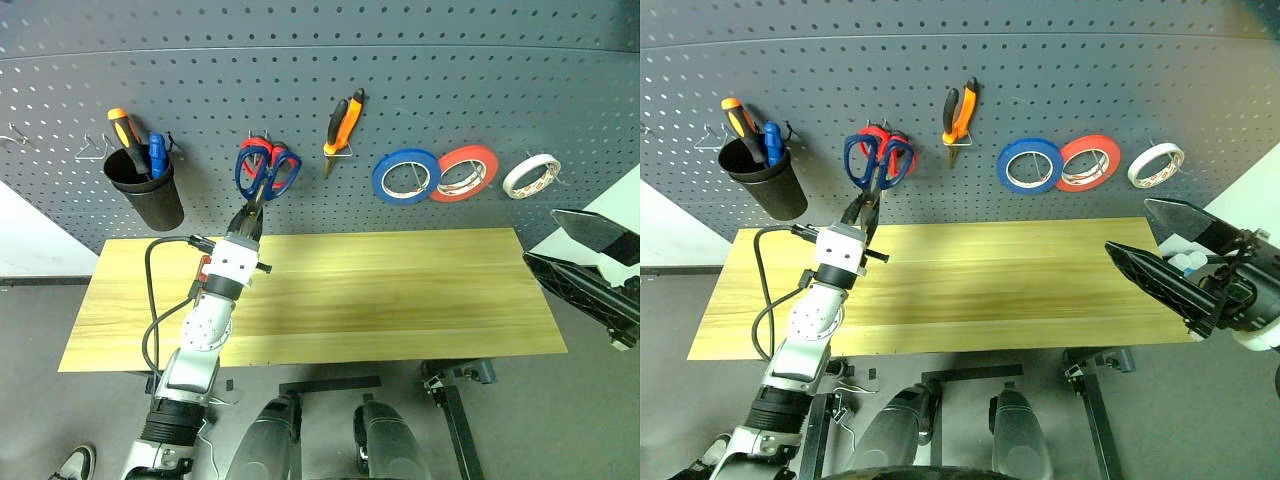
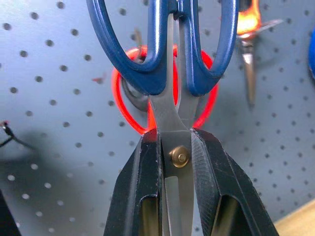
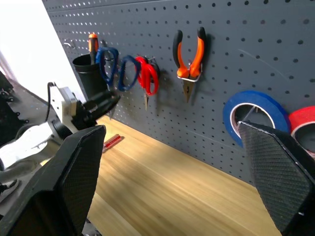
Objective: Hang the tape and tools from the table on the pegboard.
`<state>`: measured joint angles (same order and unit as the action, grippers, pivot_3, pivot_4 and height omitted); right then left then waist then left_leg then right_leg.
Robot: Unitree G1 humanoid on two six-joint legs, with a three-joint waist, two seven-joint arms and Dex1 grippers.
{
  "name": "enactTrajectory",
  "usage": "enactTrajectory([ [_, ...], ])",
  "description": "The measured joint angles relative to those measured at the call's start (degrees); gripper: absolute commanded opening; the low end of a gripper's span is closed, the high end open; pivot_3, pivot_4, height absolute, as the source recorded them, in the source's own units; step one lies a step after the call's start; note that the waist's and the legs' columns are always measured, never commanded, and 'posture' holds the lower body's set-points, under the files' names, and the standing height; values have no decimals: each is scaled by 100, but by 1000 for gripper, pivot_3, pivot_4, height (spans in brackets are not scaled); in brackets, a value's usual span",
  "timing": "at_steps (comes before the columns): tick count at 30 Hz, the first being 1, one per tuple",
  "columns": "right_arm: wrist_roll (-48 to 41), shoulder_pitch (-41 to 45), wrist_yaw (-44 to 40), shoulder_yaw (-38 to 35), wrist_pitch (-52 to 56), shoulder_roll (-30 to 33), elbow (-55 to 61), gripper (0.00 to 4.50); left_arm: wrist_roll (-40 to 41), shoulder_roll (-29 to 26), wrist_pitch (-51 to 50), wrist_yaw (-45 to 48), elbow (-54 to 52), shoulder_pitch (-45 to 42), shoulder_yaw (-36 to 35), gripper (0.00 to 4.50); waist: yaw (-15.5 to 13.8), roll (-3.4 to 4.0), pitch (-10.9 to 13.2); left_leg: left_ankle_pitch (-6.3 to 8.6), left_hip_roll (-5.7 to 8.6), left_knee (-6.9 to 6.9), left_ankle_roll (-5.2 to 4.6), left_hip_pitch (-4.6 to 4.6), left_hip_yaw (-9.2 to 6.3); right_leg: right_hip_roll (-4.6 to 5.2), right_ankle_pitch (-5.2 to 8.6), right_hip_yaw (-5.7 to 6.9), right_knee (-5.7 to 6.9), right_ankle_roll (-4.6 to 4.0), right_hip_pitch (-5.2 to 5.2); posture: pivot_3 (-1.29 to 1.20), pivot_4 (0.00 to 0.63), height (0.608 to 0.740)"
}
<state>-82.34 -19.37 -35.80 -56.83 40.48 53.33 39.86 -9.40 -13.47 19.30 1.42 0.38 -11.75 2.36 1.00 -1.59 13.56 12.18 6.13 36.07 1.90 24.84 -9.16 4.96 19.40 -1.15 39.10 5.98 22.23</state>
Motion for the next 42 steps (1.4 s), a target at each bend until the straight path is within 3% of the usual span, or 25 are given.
enactTrajectory([
  [28, 74, -71, -5, -89, 82, 19, -10, 4500, 277, 141, -250, 238, 440, -318, -158, 474, 4, 0, 0, 0, 1, 10, -1, 0, 3, 0, -3, -2, 7, 4, -2, -141, 222, 715],
  [42, 189, -88, -73, -88, 88, 19, -17, 4500, 900, 303, -760, 754, 137, -210, -124, 474, 15, 0, 0, 0, 1, 11, -2, 0, 7, -1, -4, -5, 9, 5, -1, -143, 218, 715],
])
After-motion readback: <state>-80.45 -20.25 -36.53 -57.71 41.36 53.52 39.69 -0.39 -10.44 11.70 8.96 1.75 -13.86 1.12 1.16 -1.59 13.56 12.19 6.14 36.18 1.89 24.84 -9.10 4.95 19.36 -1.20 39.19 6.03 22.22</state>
